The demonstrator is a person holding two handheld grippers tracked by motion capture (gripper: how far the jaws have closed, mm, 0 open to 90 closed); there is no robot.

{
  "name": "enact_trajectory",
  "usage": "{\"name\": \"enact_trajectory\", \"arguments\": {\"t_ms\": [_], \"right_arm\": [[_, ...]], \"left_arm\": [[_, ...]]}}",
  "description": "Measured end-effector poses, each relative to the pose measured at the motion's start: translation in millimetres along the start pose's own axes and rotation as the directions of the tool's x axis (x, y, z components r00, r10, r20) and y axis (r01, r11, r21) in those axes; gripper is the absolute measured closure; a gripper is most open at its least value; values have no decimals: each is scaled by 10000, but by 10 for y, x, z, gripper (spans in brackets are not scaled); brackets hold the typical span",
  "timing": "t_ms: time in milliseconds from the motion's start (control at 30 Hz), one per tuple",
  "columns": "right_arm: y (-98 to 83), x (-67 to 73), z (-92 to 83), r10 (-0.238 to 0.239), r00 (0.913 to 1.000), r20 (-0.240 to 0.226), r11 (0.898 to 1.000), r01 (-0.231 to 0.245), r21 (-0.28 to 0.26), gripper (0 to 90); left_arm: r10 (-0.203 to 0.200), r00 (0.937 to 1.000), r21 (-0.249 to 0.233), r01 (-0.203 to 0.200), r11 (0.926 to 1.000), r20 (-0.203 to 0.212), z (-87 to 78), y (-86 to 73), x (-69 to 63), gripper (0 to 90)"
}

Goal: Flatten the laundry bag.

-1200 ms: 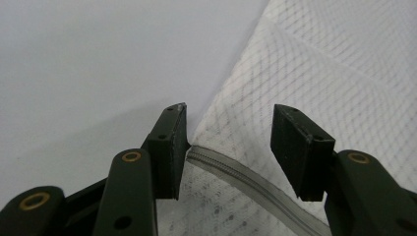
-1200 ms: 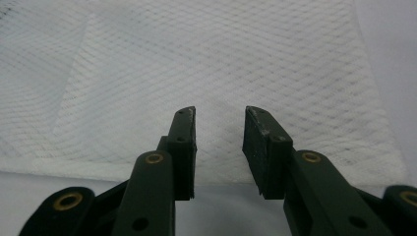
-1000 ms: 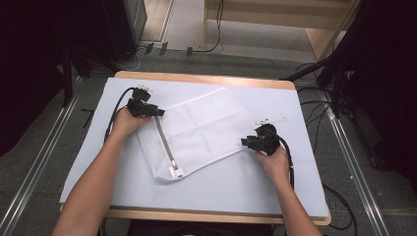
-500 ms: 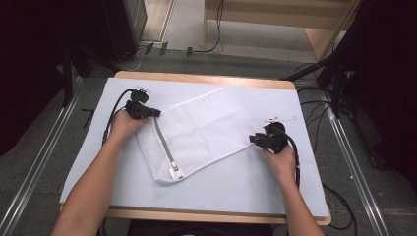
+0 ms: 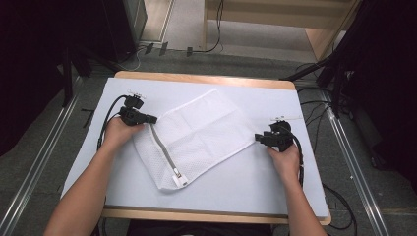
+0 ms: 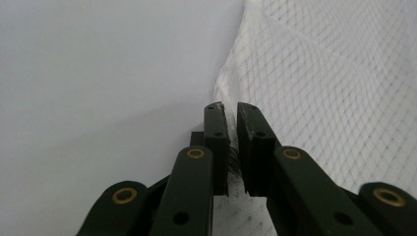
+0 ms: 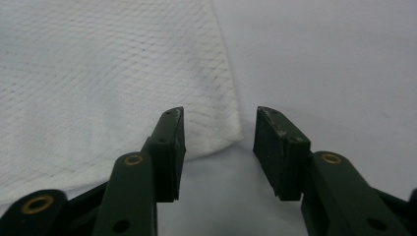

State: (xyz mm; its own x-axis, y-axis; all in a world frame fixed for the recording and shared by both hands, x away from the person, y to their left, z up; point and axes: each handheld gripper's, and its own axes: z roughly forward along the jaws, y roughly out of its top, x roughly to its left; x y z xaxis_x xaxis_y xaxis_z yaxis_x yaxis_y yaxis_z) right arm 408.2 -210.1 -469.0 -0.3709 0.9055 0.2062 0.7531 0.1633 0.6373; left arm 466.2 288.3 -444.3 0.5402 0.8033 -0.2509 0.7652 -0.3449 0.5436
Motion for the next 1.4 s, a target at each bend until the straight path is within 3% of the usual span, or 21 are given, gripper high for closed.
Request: {"name": "enact_trajectory", "arguments": {"t_ms": [33,167,300,400,633,700,867,1133,1267,1333,1400], "right_arm": [[2,15,17,-69,10000,12,10000,69,39,606],[42,59,54,-344,9993,155,9993,342,118,825],[112,16,87,-189,9998,-49,9996,190,223,885],[183,-9,75,-240,9997,-55,9996,240,-131,889],[377,-38,117,-416,9991,-127,9990,414,-141,890],[418,-55,120,-350,9993,-134,9986,344,-396,891],[546,-118,187,-32,9996,-290,9994,22,-353,891],[826,-116,443,-245,9995,-181,9997,244,-102,891],[933,-76,561,-390,9991,-181,9992,390,-29,888],[958,-41,593,-552,9984,-136,9985,551,-68,859],[966,-19,586,-520,9984,-208,9986,519,-69,760]], "left_arm": [[-53,10000,4,53,10000,58,-7,-17,-7,843],[-156,9998,-6,156,9999,102,-40,-72,-24,844],[-349,9989,-227,356,9991,318,-88,-118,-45,845],[-287,9992,-291,295,9991,278,-157,-174,-92,845],[-215,9993,-313,224,9993,296,-279,-346,-218,844],[-227,9993,-351,237,9991,295,-309,-401,-257,844],[-99,9994,-419,113,9991,337,-374,-531,-399,843],[188,9983,-503,-161,9986,547,-475,-705,-649,844],[401,9973,-294,-384,9988,613,-489,-779,-747,838],[469,9978,-251,-457,9986,470,-484,-792,-742,804],[468,9986,-412,-458,9981,249,-496,-777,-719,709]]}}
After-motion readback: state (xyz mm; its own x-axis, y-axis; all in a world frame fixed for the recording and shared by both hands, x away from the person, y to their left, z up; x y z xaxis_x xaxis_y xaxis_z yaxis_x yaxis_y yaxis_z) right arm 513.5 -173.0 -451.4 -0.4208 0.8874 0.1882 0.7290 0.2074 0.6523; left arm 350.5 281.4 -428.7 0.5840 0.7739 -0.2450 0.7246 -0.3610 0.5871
